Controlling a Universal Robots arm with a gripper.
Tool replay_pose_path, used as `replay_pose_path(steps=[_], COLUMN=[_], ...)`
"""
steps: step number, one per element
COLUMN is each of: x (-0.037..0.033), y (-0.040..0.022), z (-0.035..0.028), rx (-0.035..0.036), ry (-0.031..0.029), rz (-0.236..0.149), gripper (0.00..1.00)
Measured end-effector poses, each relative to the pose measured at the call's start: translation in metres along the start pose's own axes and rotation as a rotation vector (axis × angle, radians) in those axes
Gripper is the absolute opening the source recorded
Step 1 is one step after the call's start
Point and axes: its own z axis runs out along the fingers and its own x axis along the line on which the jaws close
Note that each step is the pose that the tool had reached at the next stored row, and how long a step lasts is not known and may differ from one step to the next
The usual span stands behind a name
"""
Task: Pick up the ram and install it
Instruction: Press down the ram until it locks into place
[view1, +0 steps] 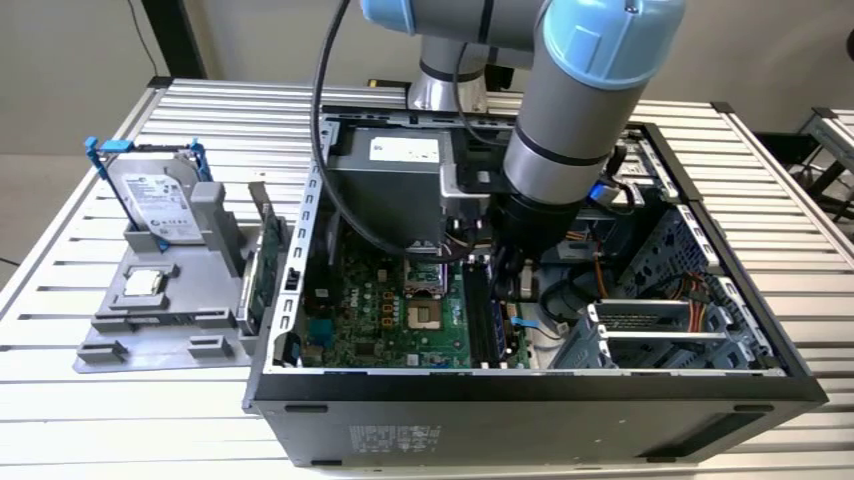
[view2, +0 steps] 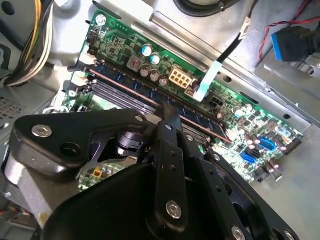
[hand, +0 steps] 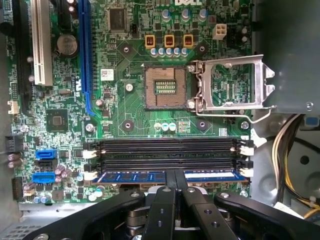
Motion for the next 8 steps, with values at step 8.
replay_pose_path(steps=[8], x=[-0.0003], y=[-0.0003], z=[0.0086], rx=[-0.0005], ry=[0.0031], rz=[-0.008], gripper=[0.00])
